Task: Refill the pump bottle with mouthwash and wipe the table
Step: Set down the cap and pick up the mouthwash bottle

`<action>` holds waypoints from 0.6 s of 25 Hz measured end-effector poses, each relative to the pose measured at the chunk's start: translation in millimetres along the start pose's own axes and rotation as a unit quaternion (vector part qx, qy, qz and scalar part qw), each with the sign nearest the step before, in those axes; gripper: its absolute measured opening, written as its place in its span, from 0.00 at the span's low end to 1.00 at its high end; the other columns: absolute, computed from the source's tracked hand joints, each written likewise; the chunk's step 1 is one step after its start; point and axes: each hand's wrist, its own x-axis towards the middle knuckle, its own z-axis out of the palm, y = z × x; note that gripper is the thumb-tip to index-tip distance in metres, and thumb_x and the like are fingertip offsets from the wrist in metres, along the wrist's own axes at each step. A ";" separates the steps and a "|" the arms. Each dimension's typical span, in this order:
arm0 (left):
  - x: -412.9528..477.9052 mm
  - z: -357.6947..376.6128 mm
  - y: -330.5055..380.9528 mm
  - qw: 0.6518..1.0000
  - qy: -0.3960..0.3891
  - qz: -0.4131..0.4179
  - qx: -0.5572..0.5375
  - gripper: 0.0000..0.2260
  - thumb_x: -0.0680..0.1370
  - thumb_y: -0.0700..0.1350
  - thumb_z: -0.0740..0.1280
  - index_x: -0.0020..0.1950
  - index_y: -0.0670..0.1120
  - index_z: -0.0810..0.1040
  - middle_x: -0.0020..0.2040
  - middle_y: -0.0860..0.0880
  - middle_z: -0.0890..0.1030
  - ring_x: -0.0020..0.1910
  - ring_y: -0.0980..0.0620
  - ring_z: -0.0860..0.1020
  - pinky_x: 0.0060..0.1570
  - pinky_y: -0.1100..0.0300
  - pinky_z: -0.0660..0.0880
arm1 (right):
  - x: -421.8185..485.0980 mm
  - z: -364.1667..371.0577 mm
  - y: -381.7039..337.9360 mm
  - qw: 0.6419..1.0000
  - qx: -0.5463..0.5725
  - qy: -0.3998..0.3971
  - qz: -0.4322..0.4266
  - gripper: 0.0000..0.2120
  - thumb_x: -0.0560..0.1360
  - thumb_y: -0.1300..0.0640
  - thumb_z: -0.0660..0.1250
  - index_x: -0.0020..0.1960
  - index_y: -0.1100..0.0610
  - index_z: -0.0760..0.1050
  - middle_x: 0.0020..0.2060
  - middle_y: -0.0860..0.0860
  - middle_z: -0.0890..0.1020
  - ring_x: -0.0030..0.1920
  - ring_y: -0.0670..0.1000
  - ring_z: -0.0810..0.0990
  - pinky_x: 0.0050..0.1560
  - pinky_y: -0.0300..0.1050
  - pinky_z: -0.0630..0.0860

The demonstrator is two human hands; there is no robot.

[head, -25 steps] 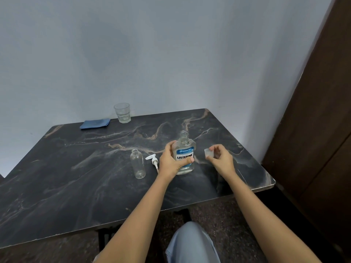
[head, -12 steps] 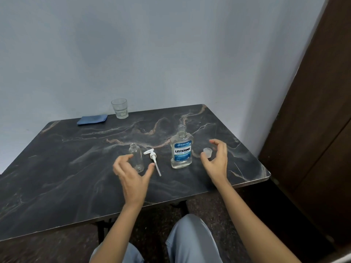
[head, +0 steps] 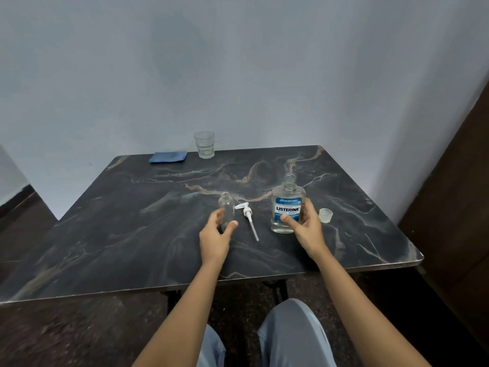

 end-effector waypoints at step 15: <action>-10.5 -3.7 4.8 1.000 -0.017 0.006 0.001 0.24 0.74 0.48 0.73 0.69 0.53 0.74 0.63 0.56 0.79 0.60 0.60 0.75 0.59 0.65 0.69 | 8.8 21.3 -22.9 0.928 -0.358 -0.032 -0.098 0.26 0.70 0.58 0.73 0.66 0.45 0.73 0.52 0.47 0.79 0.57 0.50 0.72 0.62 0.57 0.69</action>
